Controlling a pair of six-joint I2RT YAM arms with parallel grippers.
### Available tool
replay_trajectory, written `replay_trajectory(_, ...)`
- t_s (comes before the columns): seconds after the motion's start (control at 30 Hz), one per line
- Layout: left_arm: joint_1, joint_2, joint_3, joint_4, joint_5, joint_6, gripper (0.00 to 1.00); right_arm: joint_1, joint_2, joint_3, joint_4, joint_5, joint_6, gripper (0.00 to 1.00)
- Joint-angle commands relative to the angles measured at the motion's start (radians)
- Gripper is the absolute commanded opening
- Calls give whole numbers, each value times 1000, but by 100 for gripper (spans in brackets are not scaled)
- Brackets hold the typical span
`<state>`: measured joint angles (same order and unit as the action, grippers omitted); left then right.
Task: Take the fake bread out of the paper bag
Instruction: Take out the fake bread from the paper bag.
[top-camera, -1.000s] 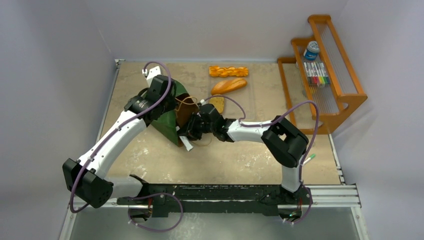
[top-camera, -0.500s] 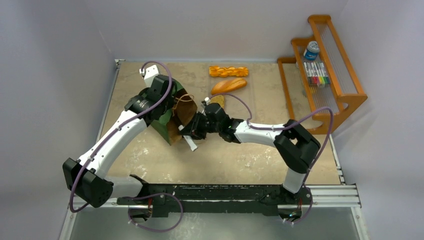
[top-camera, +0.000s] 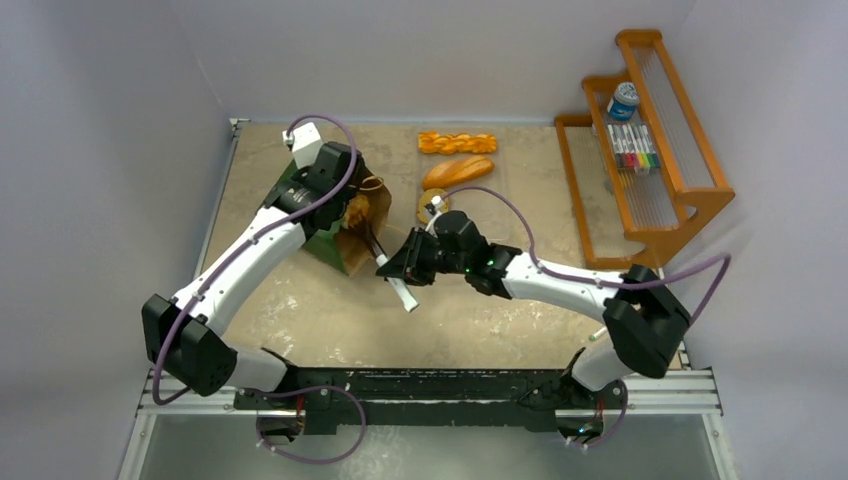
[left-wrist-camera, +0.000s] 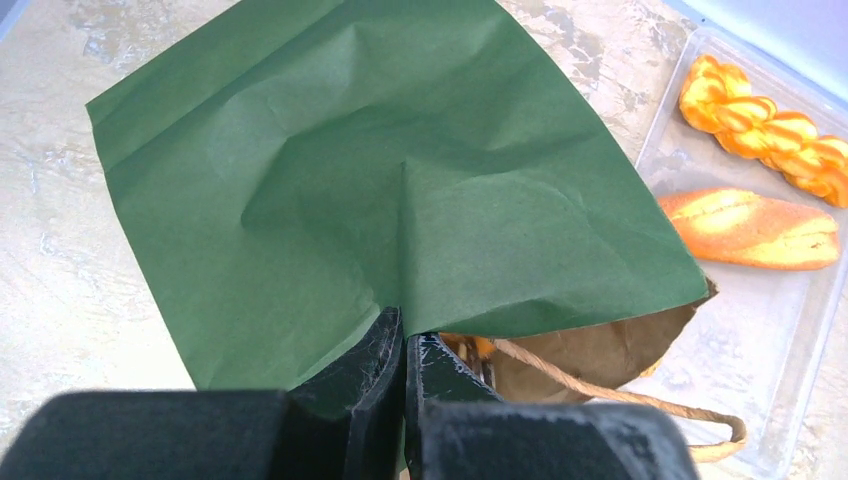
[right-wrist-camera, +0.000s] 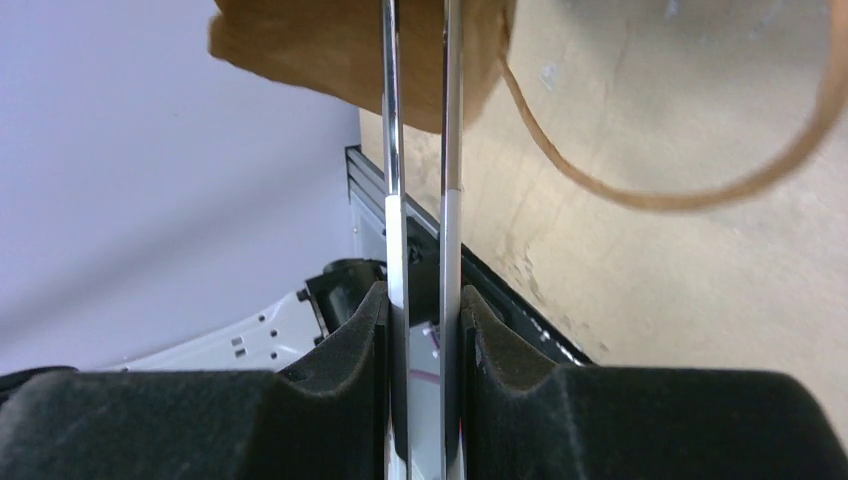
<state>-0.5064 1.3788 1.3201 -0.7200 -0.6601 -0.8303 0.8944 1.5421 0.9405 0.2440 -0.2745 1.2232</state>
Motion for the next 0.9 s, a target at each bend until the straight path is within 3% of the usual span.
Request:
replay_trajectory(0.0,5,18,47,53,-64,-10,0,-8,-130,-34,-34,53,-39,3)
replay_trajectory(0.3,41,46,7,104,-69,-7,0,-54,-340,-100,-213,128,-52,4)
replay_trajectory(0.53,49,29,-20,136,-47,-10,0,-248,-482,-150,-335,144,-73,7)
replay_trajectory(0.87,49,-13,-50,161,1,20,0,-403,-390,-182,-347,107,-98,11)
